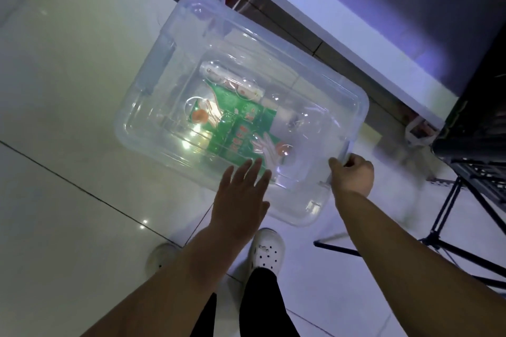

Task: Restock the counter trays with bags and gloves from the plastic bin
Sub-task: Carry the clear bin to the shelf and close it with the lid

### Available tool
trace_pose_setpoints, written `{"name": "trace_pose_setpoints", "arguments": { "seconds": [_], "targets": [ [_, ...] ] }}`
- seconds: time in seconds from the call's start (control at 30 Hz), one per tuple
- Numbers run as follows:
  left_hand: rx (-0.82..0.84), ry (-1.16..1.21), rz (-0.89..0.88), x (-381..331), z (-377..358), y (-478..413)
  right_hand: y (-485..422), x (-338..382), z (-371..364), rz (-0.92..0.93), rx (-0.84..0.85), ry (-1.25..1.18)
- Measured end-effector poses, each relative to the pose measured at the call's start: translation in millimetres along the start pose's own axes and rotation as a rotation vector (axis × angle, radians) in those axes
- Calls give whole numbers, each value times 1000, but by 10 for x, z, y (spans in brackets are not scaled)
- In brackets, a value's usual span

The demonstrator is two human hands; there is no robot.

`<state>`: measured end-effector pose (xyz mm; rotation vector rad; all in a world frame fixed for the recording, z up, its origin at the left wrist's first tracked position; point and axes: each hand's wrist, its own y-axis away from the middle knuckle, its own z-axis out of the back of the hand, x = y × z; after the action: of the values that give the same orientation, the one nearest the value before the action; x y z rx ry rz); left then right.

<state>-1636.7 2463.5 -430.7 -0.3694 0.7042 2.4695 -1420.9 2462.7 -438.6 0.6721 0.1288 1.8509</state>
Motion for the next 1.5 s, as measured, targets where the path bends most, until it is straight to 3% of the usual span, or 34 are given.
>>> {"name": "trace_pose_setpoints", "arguments": {
  "seconds": [0.07,0.17,0.3,0.4,0.5,0.67,0.73,1.0,1.13,1.3,1.5],
  "targets": [
    [-94,29,51,162,204,-51,-12,17,-5,9,4,29],
    [-265,71,260,672,624,-165,29,63,-20,14,4,64],
    [-355,63,497,1409,1075,-428,93,79,-72,37,-21,37],
    [-337,212,619,1773,1243,-635,151,117,-134,-6,-44,-39],
    [-205,286,617,1959,1215,-788,161,99,-191,-22,-72,-54],
    [-114,635,716,2080,1169,-937,168,39,-273,-16,-117,-37],
    [-130,699,712,2114,1188,-963,172,23,-298,-24,-130,-42],
    [-276,597,640,2037,1168,-977,181,44,-312,-36,-130,-75],
    [-325,660,676,1999,1113,-981,135,-11,-262,-104,-6,-196],
    [-396,511,696,1840,1142,-914,11,-69,3,-289,264,-447],
    [-484,333,714,1487,1413,-581,142,-203,552,-432,458,-625]
  ]
}}
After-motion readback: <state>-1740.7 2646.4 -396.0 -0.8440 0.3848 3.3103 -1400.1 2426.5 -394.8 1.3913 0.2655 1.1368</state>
